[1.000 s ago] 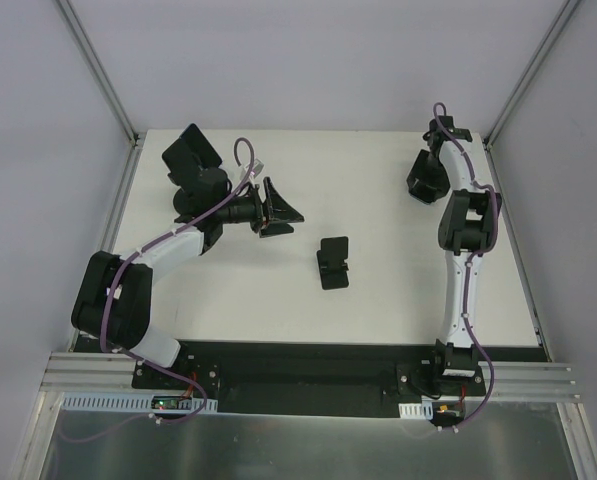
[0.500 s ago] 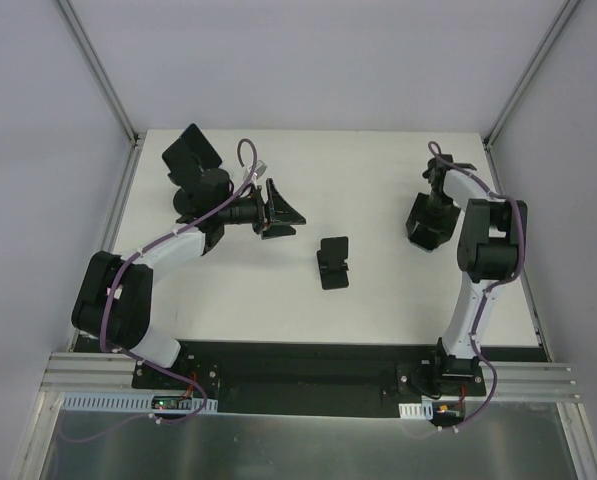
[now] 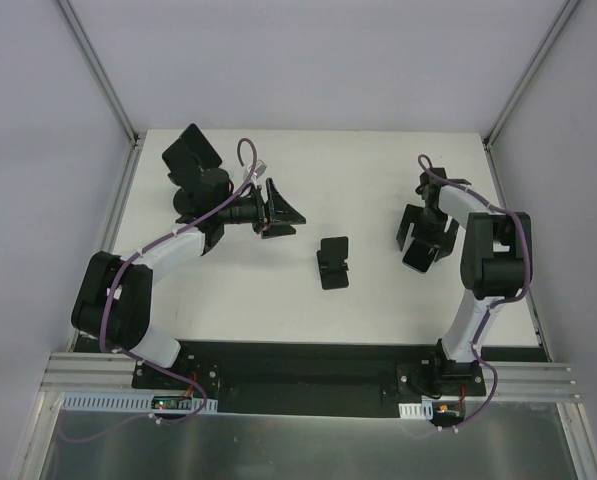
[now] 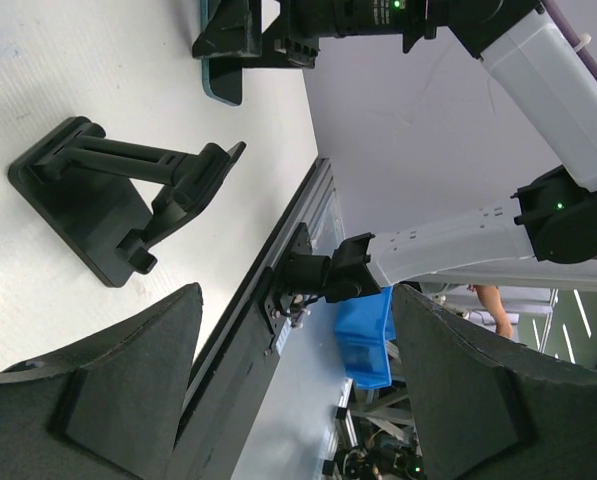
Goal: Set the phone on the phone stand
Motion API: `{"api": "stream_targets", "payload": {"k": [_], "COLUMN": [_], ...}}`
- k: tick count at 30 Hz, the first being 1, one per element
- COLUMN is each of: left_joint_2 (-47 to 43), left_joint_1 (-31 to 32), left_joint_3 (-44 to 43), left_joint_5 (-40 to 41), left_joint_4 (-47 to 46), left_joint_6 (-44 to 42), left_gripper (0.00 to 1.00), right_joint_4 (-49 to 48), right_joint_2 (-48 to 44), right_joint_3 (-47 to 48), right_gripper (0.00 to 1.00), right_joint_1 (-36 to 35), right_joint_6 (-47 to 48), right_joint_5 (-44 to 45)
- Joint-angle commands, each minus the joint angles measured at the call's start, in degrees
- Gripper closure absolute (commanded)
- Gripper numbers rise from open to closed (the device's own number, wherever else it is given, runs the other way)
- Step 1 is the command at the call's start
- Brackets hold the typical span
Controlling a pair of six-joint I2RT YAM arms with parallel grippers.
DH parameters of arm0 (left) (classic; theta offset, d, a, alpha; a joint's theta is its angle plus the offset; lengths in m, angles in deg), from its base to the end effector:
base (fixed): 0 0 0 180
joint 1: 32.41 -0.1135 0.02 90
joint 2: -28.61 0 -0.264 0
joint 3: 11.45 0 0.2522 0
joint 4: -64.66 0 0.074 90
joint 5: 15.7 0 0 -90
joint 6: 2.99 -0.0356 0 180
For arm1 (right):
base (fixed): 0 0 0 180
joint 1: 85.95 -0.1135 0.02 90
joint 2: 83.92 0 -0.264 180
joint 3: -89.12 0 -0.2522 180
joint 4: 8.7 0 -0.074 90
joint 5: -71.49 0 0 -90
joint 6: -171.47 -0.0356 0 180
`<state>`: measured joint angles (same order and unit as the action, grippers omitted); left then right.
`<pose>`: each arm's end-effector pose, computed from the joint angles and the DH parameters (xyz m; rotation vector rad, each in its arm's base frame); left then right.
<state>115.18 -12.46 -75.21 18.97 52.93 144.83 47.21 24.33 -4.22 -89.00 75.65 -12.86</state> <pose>0.2994 -0.1398 0.2611 0.1588 2.0612 -1.7554 0.3605 0.0157 0.1646 0.0862 2.9130 -0.1187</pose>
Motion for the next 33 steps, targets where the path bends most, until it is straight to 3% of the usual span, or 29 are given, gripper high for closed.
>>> {"api": "stream_targets", "payload": {"k": [1, 11, 20, 22, 25, 26, 27, 31, 33], "left_joint_2": [-1.92, -1.84, -1.92, -2.28, -2.72, -2.98, -3.15, -4.30, -4.74], "left_joint_1": [0.80, 0.80, 0.97, 1.32, 2.11, 2.20, 2.64, 5.62, 7.73], "left_joint_3": [-1.68, -1.68, -1.68, -1.51, -2.38, -2.65, -3.00, -7.11, -8.62], "left_joint_5": [-1.80, -1.89, -1.71, -1.01, 0.04, 0.66, 1.27, 6.54, 10.48], "left_joint_4": [-2.54, -2.54, -2.72, -2.19, 0.53, 1.49, 3.85, 15.78, 19.76], "left_joint_6": [0.01, 0.10, 0.10, -1.48, -3.94, -5.86, -7.10, -18.16, -26.24], "left_gripper": [0.26, 0.25, 0.26, 0.30, 0.31, 0.32, 0.32, 0.32, 0.34], "right_joint_4": [3.54, 2.24, 1.09, 0.04, -0.75, -1.36, -1.63, -2.42, -3.91], "right_joint_2": [2.84, 4.78, 5.31, 5.22, 4.87, 4.78, 4.61, 2.94, 2.15], "right_joint_3": [6.18, 4.10, 3.82, 3.47, 2.77, 2.25, 1.89, 0.66, -0.56], "right_gripper": [0.00, 0.12, 0.14, 0.14, 0.23, 0.35, 0.39, 0.41, 0.47], "right_joint_1": [0.06, 2.87, 2.87, 2.96, 2.87, 2.96, 2.87, 2.44, 2.00], "right_joint_6": [-2.43, -6.66, -4.99, -3.24, -2.62, -2.53, -2.35, -1.56, -0.60], "right_joint_5": [4.81, 0.24, -1.51, -2.57, -1.96, -1.96, -2.13, -1.96, -3.09]}}
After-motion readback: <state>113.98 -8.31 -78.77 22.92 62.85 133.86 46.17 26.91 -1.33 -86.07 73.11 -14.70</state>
